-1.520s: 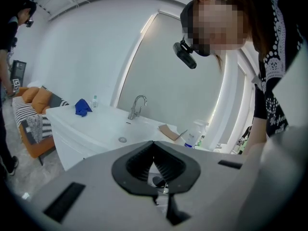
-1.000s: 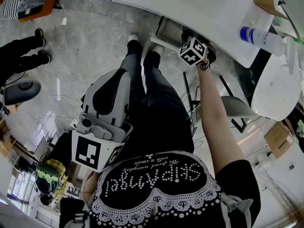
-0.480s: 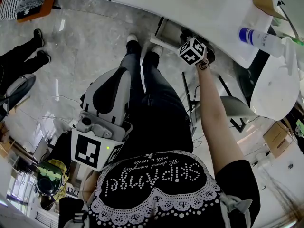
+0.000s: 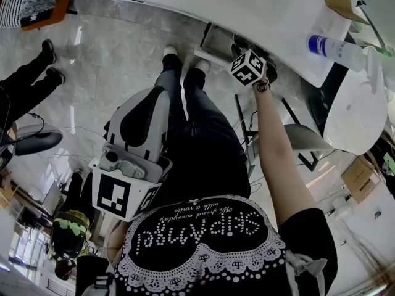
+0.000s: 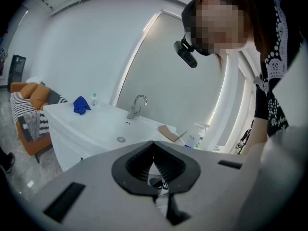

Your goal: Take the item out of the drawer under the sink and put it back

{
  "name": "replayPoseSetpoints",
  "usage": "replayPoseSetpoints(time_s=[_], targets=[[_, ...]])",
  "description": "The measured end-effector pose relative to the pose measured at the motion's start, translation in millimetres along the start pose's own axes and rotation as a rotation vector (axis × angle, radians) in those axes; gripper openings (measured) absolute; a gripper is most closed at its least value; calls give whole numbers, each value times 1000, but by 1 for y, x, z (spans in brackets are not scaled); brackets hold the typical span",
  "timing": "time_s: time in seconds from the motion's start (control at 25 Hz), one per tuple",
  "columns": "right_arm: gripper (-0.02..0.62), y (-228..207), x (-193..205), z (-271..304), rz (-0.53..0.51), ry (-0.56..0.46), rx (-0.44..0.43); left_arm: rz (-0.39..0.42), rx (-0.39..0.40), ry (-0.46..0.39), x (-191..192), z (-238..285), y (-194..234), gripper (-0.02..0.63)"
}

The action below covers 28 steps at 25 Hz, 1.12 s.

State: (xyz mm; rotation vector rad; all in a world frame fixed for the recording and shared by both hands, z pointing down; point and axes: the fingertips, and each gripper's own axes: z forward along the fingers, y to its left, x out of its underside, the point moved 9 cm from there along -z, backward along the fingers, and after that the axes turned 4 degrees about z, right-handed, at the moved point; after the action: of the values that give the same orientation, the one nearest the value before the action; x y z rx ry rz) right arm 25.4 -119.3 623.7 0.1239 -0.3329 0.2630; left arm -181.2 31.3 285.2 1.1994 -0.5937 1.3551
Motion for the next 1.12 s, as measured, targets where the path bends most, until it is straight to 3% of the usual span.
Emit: replayPoseSetpoints(time_s=[0.72,1.12], targets=[[29,6,-5,-36,102,-84,71,17,38,-35,-1,-17,-8,3],[17,6,-11,-66,196,-194,130,28,49,-52,-1,-21,-18,3]])
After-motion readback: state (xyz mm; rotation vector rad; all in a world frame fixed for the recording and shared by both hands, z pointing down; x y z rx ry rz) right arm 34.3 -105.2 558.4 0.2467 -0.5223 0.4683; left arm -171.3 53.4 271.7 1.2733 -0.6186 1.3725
